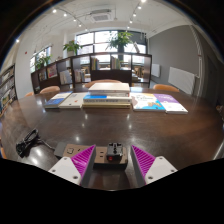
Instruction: Unplug charger
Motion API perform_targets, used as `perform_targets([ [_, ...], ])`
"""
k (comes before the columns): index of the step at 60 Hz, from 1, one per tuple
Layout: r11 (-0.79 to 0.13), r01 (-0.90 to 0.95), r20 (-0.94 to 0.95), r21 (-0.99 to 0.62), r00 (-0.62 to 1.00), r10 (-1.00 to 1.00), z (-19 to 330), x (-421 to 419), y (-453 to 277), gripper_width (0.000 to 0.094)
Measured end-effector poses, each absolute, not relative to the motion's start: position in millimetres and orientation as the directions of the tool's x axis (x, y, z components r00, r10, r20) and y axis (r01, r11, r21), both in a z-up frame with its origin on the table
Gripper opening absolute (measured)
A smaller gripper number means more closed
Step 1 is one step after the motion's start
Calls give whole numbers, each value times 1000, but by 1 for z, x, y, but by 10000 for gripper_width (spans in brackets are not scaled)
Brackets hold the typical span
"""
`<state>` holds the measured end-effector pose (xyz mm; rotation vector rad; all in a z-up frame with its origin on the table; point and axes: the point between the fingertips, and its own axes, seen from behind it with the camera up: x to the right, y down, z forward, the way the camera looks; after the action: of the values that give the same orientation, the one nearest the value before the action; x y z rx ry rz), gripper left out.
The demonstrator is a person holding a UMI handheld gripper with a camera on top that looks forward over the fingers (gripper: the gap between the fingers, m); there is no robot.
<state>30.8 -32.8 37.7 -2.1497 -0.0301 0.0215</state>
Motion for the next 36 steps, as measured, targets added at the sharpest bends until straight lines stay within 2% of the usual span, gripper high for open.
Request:
perform_targets([
  [6, -571, 30, 17, -821, 999, 28, 19, 32, -19, 548],
  [8, -549, 16, 8, -835, 1000, 17, 23, 33, -15, 497],
  [13, -537, -14, -15, -844, 1000, -2, 22, 36, -13, 255],
  [15, -532, -14, -21, -847, 1000, 7, 22, 36, -15, 253],
  [22, -542, -2, -26, -840, 999, 36, 21, 33, -12, 149],
  [26, -561, 29, -8, -827, 998, 65, 21, 34, -13, 130],
  [31, -654, 10, -42, -757, 997, 64, 22, 33, -15, 102],
  [32, -662, 33, -28, -749, 996, 82, 28, 33, -18, 102],
  [33, -626, 51, -17, -778, 995, 103, 50, 32, -10, 102],
  [36, -427, 42, -3, -903, 995, 104, 159, 44, 13, 101],
])
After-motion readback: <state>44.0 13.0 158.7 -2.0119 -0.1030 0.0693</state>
